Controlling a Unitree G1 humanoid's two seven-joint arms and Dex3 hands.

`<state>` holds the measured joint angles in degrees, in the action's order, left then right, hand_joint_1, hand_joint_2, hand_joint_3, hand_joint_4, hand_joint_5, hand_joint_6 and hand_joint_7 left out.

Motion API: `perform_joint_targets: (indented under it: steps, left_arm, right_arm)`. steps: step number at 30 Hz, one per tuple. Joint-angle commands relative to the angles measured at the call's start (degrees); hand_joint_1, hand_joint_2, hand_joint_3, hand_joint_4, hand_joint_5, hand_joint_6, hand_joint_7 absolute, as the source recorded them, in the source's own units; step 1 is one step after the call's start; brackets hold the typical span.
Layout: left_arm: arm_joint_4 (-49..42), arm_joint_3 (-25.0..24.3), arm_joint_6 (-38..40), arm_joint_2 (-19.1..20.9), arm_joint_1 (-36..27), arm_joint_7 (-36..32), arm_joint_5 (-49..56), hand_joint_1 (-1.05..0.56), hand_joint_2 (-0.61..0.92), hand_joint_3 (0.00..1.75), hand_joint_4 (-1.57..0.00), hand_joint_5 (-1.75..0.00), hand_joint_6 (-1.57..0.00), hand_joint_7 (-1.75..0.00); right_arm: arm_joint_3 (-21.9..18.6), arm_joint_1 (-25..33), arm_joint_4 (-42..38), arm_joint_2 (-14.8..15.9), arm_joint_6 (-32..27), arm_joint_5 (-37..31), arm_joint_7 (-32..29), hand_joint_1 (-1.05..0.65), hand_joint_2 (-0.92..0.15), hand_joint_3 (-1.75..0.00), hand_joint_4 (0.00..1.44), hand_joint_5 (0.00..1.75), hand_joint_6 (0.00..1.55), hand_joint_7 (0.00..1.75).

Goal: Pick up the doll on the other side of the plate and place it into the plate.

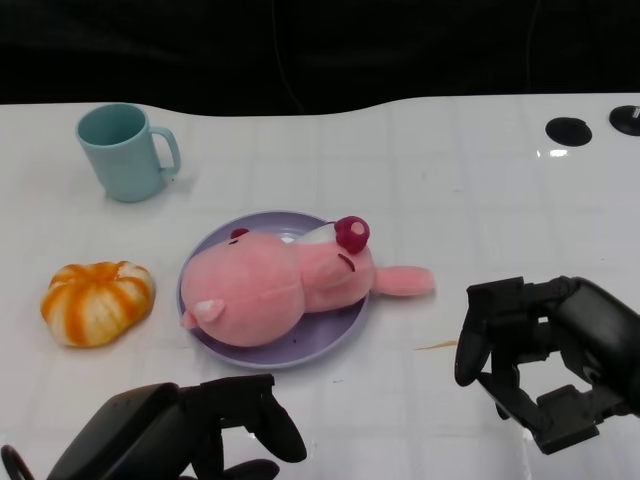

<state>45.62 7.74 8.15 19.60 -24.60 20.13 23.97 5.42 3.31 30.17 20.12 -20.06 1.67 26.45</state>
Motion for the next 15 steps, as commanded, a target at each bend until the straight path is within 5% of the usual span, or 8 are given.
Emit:
perform_joint_targets:
  steps: [1,15]
  left_arm:
    - [0.01,-1.03,-1.33,0.58,-0.55,-0.29,-0.78,-0.23,0.92,0.40,-0.59,-1.70,-0.69,-0.96]
    - [-0.69,-2.10,-2.36,0.84,-0.27,0.18,-1.77,-0.22,0.92,0.41,-0.59,-1.71,-0.68,-1.04]
  right_arm:
    - [0.34,-0.45,0.75,1.06,0.06,-0.03,0.18,0.03,-0.37,-1.28,0.79,1.55,0.78,1.33]
    - [1.74,-1.40,0.49,2.24,1.06,-1.66,0.21,0.04,-0.40,-1.25,0.82,1.49,0.81,1.25]
